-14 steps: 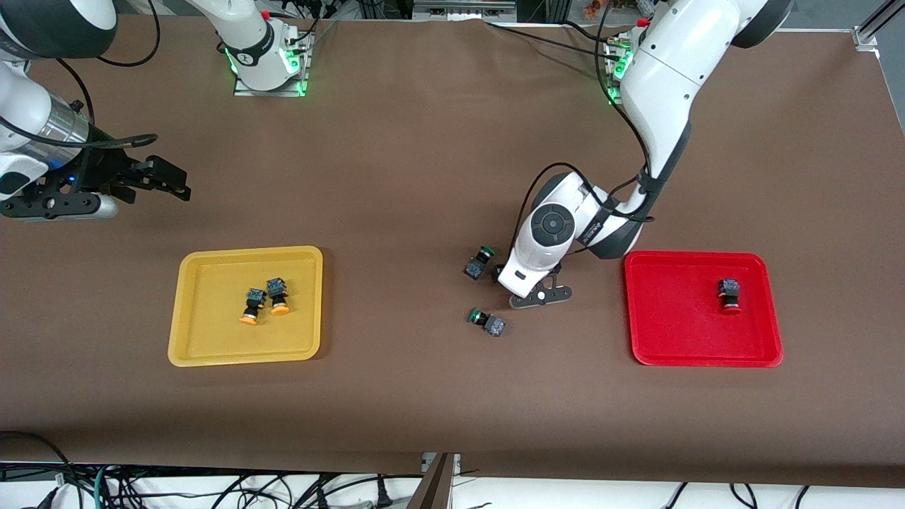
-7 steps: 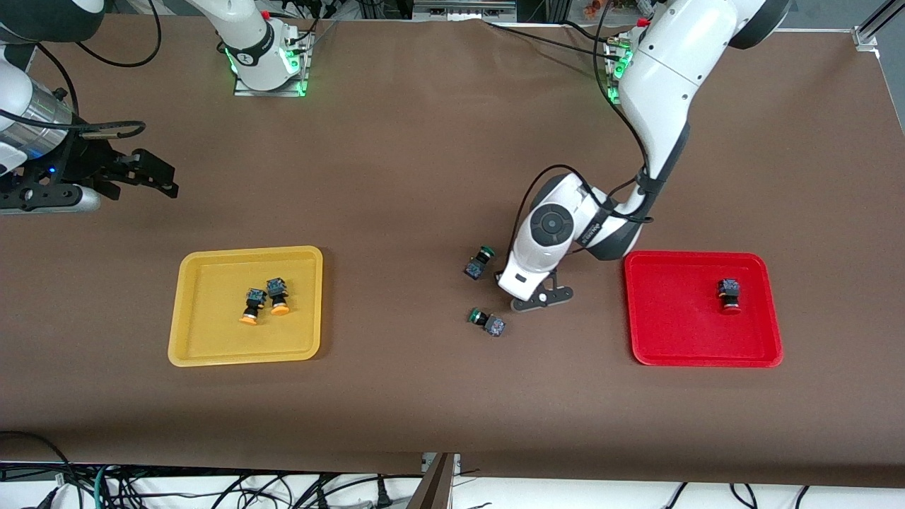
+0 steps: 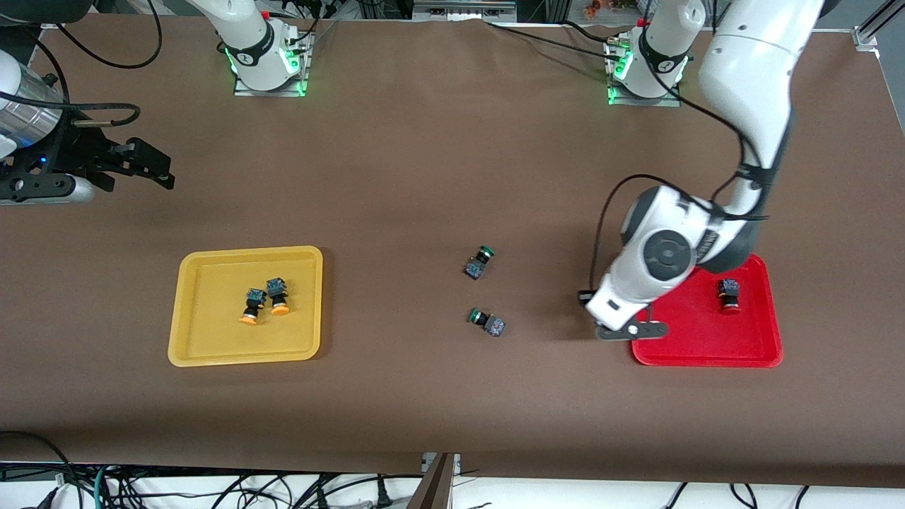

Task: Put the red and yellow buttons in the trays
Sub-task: 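Place the second red button in the red tray with the left gripper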

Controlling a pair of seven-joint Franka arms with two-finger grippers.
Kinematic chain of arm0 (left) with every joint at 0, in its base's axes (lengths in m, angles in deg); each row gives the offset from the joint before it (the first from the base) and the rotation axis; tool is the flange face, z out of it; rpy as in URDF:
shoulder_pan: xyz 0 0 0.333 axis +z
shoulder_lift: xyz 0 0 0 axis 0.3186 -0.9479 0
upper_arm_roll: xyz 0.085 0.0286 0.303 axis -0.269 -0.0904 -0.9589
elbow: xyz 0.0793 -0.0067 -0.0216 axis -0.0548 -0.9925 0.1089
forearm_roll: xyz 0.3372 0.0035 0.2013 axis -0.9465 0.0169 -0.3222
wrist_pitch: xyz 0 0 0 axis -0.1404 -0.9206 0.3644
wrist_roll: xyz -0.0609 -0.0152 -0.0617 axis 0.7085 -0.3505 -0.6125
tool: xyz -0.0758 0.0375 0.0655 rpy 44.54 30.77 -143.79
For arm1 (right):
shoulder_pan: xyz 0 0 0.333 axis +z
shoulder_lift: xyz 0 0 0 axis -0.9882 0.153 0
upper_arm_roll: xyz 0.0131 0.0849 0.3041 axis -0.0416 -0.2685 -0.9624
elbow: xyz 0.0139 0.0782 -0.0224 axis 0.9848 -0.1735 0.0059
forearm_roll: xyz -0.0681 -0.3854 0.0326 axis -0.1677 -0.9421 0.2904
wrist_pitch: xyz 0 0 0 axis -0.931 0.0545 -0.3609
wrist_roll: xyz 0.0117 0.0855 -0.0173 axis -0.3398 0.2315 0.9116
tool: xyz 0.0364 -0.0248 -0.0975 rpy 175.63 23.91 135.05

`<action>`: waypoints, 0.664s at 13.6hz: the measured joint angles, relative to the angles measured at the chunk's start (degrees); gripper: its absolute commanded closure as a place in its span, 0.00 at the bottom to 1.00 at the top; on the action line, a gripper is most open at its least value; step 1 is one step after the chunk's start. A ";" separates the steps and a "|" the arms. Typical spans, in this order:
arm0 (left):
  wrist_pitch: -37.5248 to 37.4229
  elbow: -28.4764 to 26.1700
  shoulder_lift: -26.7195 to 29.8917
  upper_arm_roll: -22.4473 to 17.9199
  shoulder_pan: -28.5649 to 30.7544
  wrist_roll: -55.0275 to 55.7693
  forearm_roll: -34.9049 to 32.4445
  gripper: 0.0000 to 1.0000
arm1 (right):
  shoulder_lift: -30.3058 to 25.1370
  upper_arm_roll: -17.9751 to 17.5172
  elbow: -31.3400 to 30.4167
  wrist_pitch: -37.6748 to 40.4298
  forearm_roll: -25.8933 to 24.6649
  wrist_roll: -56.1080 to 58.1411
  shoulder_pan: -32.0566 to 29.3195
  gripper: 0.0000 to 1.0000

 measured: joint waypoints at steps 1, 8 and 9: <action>-0.06 -1.19 0.83 0.04 2.85 -5.39 0.00 1.00 | 0.24 -0.08 0.25 0.00 0.00 -0.01 0.01 0.01; 9.73 -14.57 1.96 8.23 22.38 -22.92 0.00 0.97 | 0.92 -0.05 0.59 -0.53 0.00 -0.03 -0.10 0.01; 10.61 -15.56 2.24 8.61 22.29 -22.92 0.00 0.96 | 1.03 -0.05 0.64 -0.64 0.00 -0.03 -0.10 0.01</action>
